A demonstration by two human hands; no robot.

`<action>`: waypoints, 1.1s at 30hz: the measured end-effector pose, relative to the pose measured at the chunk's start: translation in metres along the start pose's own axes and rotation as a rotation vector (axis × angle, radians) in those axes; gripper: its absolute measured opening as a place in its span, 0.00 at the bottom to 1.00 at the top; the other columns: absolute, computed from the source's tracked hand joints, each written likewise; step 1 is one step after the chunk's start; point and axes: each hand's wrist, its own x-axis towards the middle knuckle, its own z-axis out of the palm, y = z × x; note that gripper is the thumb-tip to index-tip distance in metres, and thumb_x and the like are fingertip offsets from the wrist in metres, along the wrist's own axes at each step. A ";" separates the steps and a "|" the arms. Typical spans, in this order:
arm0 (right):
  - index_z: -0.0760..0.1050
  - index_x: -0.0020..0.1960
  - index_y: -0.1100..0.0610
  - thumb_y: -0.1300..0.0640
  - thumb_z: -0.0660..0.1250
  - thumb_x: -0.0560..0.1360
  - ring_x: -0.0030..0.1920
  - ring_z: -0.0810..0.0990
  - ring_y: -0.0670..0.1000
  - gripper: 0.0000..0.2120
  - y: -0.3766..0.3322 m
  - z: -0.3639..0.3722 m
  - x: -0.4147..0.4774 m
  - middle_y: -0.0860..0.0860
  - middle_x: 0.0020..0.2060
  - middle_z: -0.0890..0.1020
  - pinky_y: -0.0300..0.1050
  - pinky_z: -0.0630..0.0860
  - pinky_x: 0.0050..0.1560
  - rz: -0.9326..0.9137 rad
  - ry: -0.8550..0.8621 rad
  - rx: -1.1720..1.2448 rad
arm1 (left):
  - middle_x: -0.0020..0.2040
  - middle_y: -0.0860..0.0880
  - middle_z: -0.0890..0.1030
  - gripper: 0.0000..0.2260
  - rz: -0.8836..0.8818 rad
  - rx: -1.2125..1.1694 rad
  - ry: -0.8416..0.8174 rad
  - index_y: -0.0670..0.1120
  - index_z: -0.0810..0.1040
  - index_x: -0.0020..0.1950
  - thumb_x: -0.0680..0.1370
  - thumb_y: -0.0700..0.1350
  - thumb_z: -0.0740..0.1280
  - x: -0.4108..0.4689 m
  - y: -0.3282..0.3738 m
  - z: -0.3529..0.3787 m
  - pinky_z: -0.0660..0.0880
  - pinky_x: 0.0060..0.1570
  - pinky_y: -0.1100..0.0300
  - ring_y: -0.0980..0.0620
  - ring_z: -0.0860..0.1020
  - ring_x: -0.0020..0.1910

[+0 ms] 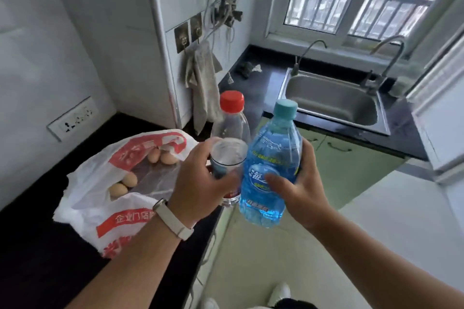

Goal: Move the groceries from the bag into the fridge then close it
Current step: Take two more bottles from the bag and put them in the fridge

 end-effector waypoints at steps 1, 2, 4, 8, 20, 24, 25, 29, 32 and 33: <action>0.63 0.66 0.49 0.39 0.79 0.61 0.50 0.83 0.50 0.41 -0.003 -0.013 -0.008 0.46 0.51 0.81 0.43 0.80 0.46 0.003 0.032 0.003 | 0.51 0.52 0.83 0.23 0.007 -0.008 -0.041 0.52 0.76 0.59 0.68 0.58 0.76 0.000 0.003 0.012 0.80 0.48 0.46 0.49 0.82 0.50; 0.63 0.66 0.49 0.39 0.79 0.61 0.51 0.83 0.51 0.41 -0.005 -0.025 -0.017 0.46 0.51 0.81 0.44 0.80 0.47 0.007 0.064 0.011 | 0.51 0.50 0.83 0.23 0.020 -0.017 -0.077 0.52 0.76 0.60 0.68 0.58 0.76 -0.001 0.008 0.024 0.80 0.48 0.45 0.48 0.82 0.51; 0.62 0.68 0.52 0.40 0.80 0.61 0.52 0.83 0.54 0.44 -0.008 -0.052 -0.035 0.49 0.53 0.80 0.48 0.80 0.48 0.005 0.124 0.031 | 0.52 0.49 0.83 0.23 0.052 -0.021 -0.136 0.50 0.77 0.60 0.69 0.56 0.76 -0.002 0.020 0.050 0.80 0.49 0.45 0.48 0.82 0.51; 0.60 0.70 0.56 0.41 0.80 0.62 0.55 0.81 0.62 0.46 -0.019 -0.113 -0.075 0.60 0.56 0.77 0.59 0.81 0.52 -0.017 0.230 0.041 | 0.52 0.48 0.83 0.24 0.128 -0.029 -0.245 0.48 0.76 0.61 0.69 0.57 0.74 -0.009 0.055 0.111 0.81 0.48 0.45 0.49 0.82 0.50; 0.60 0.69 0.60 0.41 0.77 0.65 0.55 0.81 0.61 0.43 -0.080 -0.313 -0.275 0.61 0.58 0.76 0.55 0.82 0.50 -0.081 0.732 -0.067 | 0.51 0.48 0.82 0.25 0.345 -0.102 -0.686 0.46 0.77 0.60 0.69 0.60 0.73 -0.104 0.178 0.360 0.80 0.46 0.47 0.48 0.82 0.49; 0.61 0.68 0.56 0.39 0.77 0.64 0.55 0.82 0.58 0.42 -0.098 -0.345 -0.353 0.58 0.57 0.77 0.52 0.82 0.49 -0.098 0.943 -0.167 | 0.52 0.48 0.82 0.26 0.369 -0.195 -0.876 0.47 0.77 0.60 0.68 0.59 0.74 -0.153 0.218 0.422 0.80 0.47 0.45 0.47 0.81 0.51; 0.62 0.67 0.56 0.41 0.77 0.65 0.54 0.82 0.57 0.41 -0.103 -0.351 -0.372 0.57 0.57 0.77 0.51 0.82 0.49 -0.100 0.997 -0.192 | 0.53 0.48 0.81 0.26 0.384 -0.208 -0.925 0.48 0.77 0.60 0.67 0.60 0.74 -0.165 0.230 0.435 0.81 0.47 0.48 0.47 0.81 0.51; 0.62 0.67 0.52 0.48 0.72 0.65 0.55 0.82 0.53 0.34 -0.120 -0.361 -0.442 0.54 0.56 0.77 0.46 0.82 0.48 -0.108 1.199 -0.259 | 0.52 0.49 0.81 0.22 0.450 -0.276 -1.138 0.52 0.76 0.58 0.67 0.58 0.76 -0.217 0.275 0.479 0.81 0.44 0.61 0.52 0.81 0.50; 0.62 0.66 0.50 0.45 0.72 0.65 0.56 0.81 0.52 0.34 -0.131 -0.360 -0.489 0.51 0.57 0.76 0.47 0.82 0.51 -0.093 1.359 -0.302 | 0.53 0.49 0.82 0.25 0.511 -0.311 -1.317 0.47 0.76 0.60 0.67 0.57 0.74 -0.257 0.302 0.509 0.81 0.45 0.62 0.52 0.82 0.51; 0.62 0.66 0.49 0.45 0.72 0.65 0.56 0.81 0.53 0.34 -0.134 -0.359 -0.505 0.51 0.57 0.76 0.48 0.82 0.51 -0.086 1.416 -0.313 | 0.53 0.49 0.82 0.26 0.526 -0.323 -1.379 0.46 0.76 0.60 0.68 0.57 0.74 -0.271 0.309 0.518 0.81 0.46 0.61 0.52 0.82 0.51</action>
